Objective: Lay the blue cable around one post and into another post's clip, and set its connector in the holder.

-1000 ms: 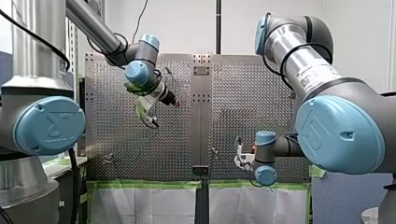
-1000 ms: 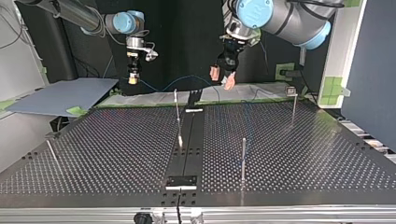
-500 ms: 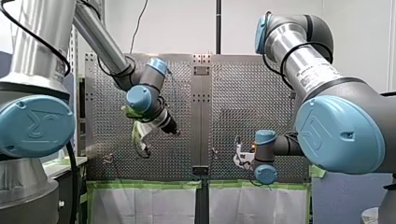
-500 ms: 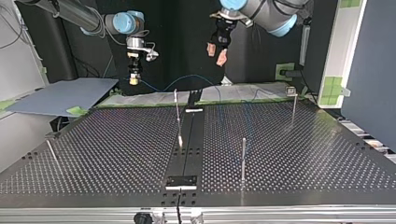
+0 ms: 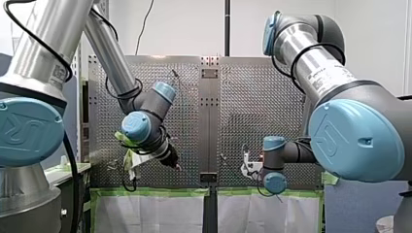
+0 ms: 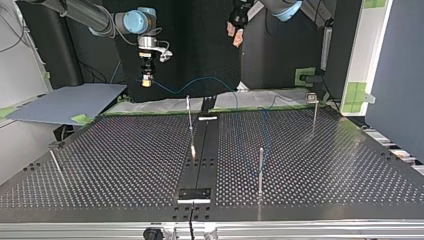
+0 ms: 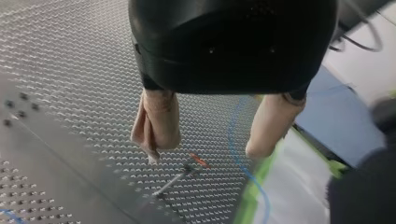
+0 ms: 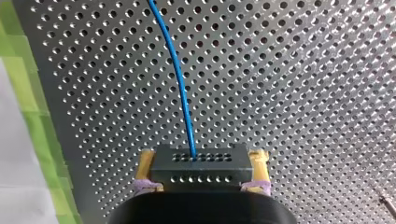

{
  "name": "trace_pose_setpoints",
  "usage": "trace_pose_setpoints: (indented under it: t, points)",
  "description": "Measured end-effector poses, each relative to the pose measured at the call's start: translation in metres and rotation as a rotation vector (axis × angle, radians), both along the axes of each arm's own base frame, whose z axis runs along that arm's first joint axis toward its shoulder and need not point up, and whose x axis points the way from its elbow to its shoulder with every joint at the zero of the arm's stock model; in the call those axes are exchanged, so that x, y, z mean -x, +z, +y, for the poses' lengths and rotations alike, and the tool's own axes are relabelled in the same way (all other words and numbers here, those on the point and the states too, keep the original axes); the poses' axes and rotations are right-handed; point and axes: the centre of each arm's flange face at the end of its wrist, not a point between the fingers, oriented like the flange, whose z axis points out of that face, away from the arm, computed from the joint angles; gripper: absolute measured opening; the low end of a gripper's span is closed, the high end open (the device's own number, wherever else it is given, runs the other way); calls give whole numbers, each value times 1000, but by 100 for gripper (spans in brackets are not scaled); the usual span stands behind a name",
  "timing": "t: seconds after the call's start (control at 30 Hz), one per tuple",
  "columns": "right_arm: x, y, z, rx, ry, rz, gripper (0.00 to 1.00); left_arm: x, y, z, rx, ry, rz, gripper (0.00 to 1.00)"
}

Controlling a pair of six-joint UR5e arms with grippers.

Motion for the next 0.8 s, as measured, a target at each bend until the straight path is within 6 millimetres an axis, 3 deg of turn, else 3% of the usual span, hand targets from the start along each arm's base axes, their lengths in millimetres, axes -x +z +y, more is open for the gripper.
trace_pose_setpoints:
  t: [0.23, 0.5, 0.8]
  points:
    - [-9, 1, 15, -4, 24, 10, 12, 19, -23, -7, -95, -48, -39, 100]
    - [-26, 32, 20, 20, 58, -1, 12, 19, -36, -49, -114, -152, -120, 100]
    - [-34, 68, 21, 37, 75, -12, 12, -4, -49, -82, -132, -175, -205, 100]
